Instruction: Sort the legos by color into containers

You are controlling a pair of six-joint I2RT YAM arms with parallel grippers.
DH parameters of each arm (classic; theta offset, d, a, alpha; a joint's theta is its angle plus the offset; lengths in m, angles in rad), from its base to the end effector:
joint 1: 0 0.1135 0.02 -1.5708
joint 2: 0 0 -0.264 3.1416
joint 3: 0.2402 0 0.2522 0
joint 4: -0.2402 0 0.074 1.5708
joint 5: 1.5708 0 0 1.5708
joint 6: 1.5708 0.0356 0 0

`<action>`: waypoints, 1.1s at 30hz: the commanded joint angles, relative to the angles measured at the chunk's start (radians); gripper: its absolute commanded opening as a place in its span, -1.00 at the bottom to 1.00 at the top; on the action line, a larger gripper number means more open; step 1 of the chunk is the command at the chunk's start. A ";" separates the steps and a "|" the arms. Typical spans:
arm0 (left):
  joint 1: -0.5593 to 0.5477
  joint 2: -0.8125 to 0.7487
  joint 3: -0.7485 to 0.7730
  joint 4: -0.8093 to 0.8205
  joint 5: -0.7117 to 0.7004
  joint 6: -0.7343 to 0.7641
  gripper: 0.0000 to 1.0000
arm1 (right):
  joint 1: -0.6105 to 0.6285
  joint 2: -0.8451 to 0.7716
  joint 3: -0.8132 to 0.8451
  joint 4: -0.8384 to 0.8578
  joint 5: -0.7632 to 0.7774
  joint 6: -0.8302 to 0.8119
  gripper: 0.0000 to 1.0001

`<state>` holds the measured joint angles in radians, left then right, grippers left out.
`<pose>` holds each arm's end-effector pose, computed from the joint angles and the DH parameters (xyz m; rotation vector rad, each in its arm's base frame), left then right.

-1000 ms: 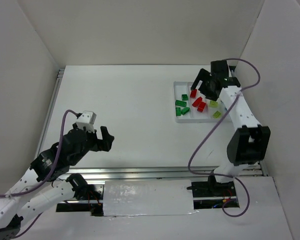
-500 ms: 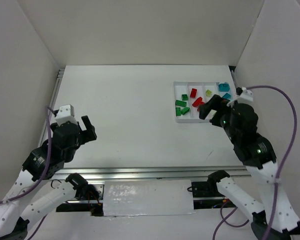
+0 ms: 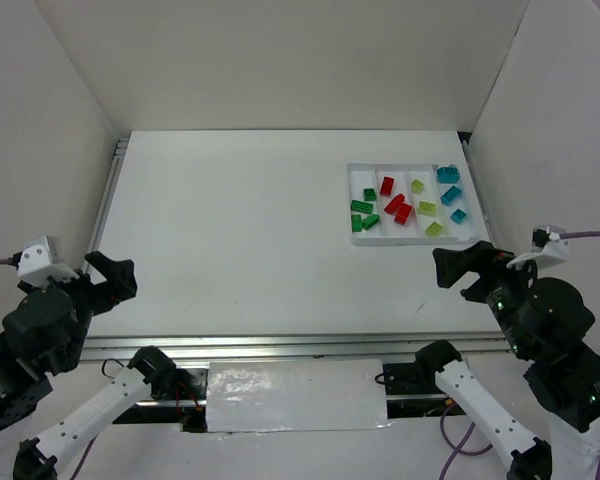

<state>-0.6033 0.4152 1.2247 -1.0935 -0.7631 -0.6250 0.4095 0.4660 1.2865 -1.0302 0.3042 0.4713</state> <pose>0.0137 0.0204 0.4108 -0.5307 1.6971 -0.1774 0.0161 -0.0047 0.4297 0.2745 1.7640 0.3658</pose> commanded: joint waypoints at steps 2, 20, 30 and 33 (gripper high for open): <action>0.005 -0.032 0.045 -0.089 -0.010 0.028 0.99 | 0.006 -0.073 0.028 -0.082 0.001 -0.046 0.99; 0.004 -0.113 0.111 -0.152 0.117 0.034 0.99 | 0.008 -0.167 0.125 -0.154 -0.037 -0.108 0.99; 0.005 -0.138 0.141 -0.164 0.123 0.045 0.99 | 0.008 -0.181 0.135 -0.172 -0.053 -0.108 1.00; 0.005 -0.147 0.127 -0.157 0.123 0.044 0.99 | 0.008 -0.181 0.132 -0.169 -0.062 -0.108 0.99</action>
<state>-0.6025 0.2829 1.3468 -1.2736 -0.6453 -0.6022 0.4099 0.2958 1.4017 -1.1923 0.2573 0.3820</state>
